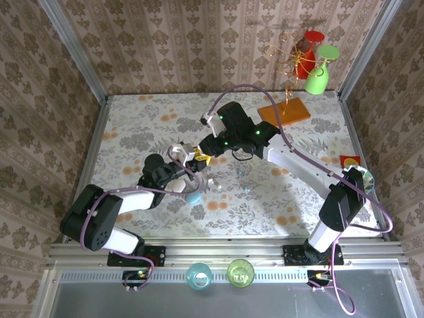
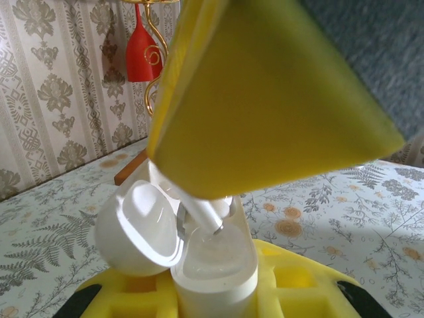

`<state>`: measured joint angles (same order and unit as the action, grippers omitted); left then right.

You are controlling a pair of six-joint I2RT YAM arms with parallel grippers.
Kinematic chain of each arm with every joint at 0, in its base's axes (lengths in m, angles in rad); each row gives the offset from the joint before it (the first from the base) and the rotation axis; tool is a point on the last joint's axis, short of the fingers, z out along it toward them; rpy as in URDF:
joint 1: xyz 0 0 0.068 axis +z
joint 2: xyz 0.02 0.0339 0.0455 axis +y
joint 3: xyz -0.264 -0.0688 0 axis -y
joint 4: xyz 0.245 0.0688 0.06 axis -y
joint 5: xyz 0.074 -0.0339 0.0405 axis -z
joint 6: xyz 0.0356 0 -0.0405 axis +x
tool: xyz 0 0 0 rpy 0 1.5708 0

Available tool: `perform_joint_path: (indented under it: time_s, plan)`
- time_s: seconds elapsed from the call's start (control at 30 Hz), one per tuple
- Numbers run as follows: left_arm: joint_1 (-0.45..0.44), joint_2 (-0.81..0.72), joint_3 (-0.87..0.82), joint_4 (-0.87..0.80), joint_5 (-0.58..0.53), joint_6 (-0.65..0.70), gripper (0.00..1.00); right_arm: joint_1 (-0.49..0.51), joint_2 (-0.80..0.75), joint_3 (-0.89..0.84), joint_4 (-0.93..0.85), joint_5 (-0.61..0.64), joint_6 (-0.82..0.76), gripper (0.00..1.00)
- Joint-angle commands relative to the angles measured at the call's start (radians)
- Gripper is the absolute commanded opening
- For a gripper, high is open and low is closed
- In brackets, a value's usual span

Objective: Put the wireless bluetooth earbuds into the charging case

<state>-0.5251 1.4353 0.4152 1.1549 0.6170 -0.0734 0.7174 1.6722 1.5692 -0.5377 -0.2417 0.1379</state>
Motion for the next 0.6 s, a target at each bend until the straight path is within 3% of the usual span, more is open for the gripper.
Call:
perform_joint_path:
  time_s: [0.0,0.57]
  plan:
    - [-0.006,-0.001,0.025,0.043,0.015,-0.032,0.0,0.008,0.016,0.037,0.038,-0.028,0.013,0.26]
    - [-0.007,0.002,0.03,0.054,-0.053,-0.098,0.0,0.01,0.022,-0.032,0.109,-0.066,0.063,0.26]
